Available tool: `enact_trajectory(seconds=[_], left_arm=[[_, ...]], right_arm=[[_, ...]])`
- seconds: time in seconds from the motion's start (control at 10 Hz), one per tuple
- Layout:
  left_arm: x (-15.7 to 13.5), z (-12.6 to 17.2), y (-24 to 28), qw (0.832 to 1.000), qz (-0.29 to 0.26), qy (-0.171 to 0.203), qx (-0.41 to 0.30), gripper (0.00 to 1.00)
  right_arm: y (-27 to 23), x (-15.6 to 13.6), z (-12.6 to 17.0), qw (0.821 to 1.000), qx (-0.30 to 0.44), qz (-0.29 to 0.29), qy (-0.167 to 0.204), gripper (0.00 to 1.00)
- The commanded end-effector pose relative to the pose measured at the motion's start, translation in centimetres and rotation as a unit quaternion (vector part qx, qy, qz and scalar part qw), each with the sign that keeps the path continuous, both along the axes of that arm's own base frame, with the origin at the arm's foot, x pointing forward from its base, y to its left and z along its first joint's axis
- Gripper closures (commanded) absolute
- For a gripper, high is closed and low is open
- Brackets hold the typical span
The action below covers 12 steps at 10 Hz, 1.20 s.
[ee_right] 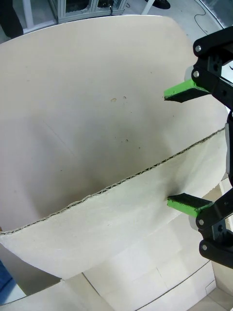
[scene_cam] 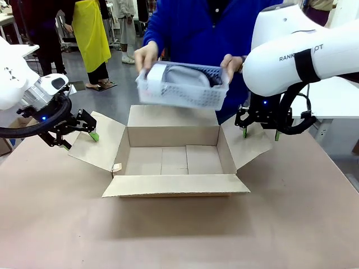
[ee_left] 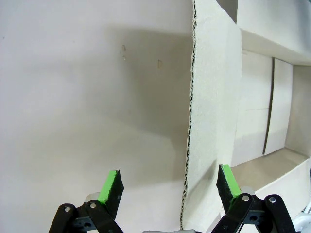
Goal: Pack the gift set into the box.
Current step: Lift both hands away from the flaps of the Package Box.
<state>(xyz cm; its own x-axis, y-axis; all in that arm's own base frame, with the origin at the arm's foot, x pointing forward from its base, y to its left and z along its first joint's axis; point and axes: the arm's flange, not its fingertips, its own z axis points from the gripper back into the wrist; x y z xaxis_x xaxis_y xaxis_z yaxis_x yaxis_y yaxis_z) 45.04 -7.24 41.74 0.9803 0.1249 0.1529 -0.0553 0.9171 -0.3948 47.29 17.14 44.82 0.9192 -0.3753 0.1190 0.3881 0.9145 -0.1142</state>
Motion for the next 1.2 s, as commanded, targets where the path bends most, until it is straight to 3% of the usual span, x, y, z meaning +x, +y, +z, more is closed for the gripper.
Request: enact_trajectory(seconds=[0.0, 1.1], left_arm=[[-0.07, 0.27, -0.05, 1.000, 0.006, 0.002, 0.005, 0.00], [-0.07, 0.27, -0.05, 1.000, 0.006, 0.002, 0.005, 0.00]], right_arm=[[0.04, 0.10, 0.20, 1.000, -0.012, -0.010, -0.005, 0.00], [0.04, 0.10, 0.20, 1.000, -0.012, -0.010, -0.005, 0.00]])
